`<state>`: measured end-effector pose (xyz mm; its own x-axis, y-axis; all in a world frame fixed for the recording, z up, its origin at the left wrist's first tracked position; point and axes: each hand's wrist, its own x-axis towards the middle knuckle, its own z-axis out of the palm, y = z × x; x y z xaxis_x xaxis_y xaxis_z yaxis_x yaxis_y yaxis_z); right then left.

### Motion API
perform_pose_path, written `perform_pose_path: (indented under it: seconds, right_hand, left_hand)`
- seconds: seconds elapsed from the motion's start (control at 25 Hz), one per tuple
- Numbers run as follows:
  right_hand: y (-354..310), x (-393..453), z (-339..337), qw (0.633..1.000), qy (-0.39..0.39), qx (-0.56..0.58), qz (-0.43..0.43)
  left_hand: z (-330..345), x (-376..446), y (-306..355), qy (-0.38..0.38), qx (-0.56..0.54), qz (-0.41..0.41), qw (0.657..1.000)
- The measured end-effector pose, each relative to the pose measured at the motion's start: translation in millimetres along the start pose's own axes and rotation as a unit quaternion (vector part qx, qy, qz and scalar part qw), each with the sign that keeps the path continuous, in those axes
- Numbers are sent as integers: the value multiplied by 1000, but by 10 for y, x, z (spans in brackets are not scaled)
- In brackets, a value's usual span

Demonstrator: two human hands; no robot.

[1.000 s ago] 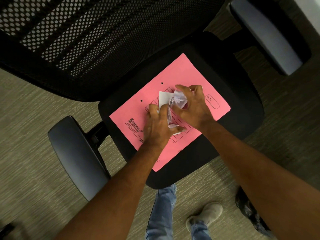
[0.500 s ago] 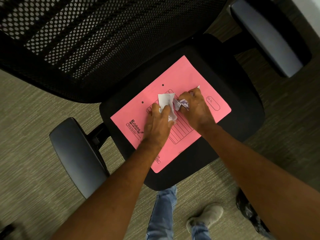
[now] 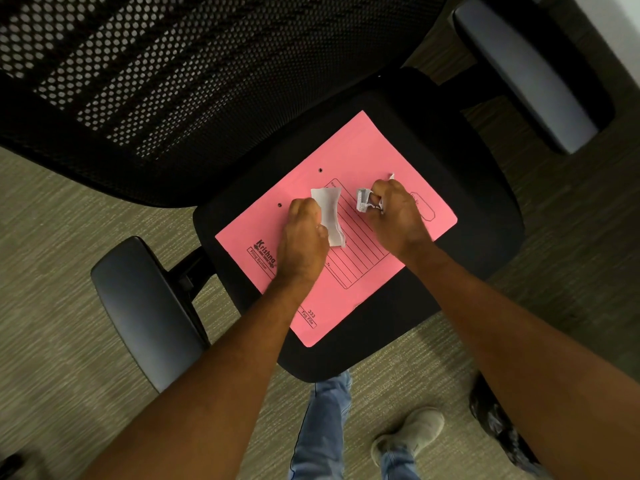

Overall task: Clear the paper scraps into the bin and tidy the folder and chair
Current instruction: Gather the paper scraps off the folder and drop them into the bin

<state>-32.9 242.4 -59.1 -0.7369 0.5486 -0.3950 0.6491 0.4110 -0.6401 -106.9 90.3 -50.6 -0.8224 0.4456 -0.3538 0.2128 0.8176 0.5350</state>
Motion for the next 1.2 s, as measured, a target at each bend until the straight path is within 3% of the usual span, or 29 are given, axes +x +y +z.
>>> perform_pose_path:
  seconds: [0.24,0.48,0.68,0.92,1.2]
  right_hand:
    - [13,0,-5,1000,11,16,1]
    - [33,-27,-47,999,-7,40,12]
    - [60,-80,-89,994,-10,97,49]
    - [166,-235,-89,946,76,277,152]
    - [493,-641,-320,906,118,355,196]
  left_hand:
    - [-47,0,123,27,-108,-58,992]
    - [161,-9,136,-16,-15,-53,998]
    - [129,-44,134,-16,-44,-54,997]
    - [101,-133,152,-3,-154,-78,985]
    - [268,-391,592,-72,-218,-81,970]
